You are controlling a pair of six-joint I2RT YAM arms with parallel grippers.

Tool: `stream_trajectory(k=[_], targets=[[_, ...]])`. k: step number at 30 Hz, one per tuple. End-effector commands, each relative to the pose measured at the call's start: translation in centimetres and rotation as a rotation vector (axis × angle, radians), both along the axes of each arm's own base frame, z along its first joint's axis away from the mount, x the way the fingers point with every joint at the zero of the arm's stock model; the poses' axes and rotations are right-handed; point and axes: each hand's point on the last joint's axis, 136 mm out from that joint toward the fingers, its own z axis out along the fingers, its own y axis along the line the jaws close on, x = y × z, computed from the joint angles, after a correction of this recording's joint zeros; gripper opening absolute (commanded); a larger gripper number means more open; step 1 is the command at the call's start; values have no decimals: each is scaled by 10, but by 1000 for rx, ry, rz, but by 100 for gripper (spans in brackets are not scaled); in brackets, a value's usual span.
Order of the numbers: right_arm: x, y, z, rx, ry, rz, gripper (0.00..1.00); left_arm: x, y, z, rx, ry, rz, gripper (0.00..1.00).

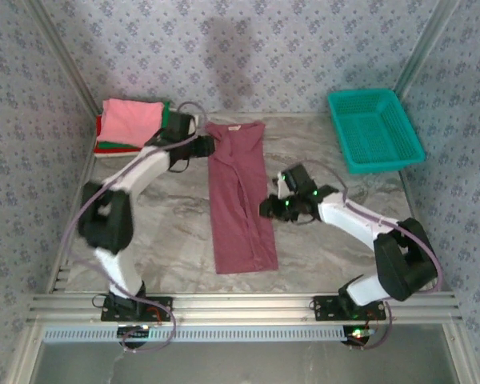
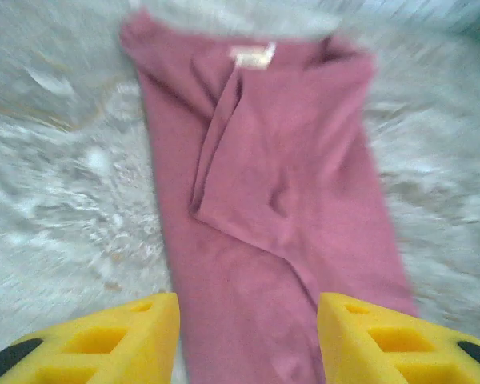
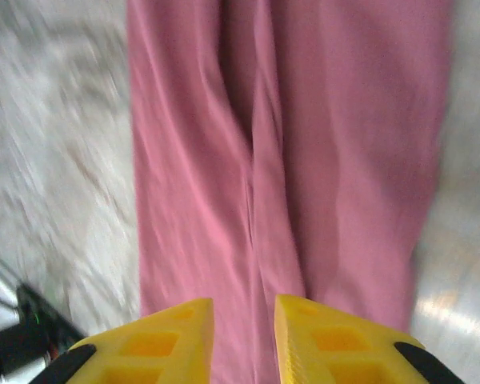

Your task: Fold and stack the t-shirts

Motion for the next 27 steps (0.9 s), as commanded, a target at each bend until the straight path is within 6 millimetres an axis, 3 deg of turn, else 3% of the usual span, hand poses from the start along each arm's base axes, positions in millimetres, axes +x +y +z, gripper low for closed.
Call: stream_trajectory(k=[1,6,13,22,27], targets=[[-36,-2,-7,31,95,-8,31,-45,4,5,14,-81,-10,49],[-54,-10,-24,-4,145,15,34,-120,23,-47,84,66,-38,49],[-62,-9,-37,-55,166,31,35,-186,17,-57,69,98,-102,49],[-84,-14,-54,-115,186,55,35,-246,1,-77,75,168,-232,51],[-84,-15,-57,-118,177,41,36,-256,0,-88,102,190,-250,51]])
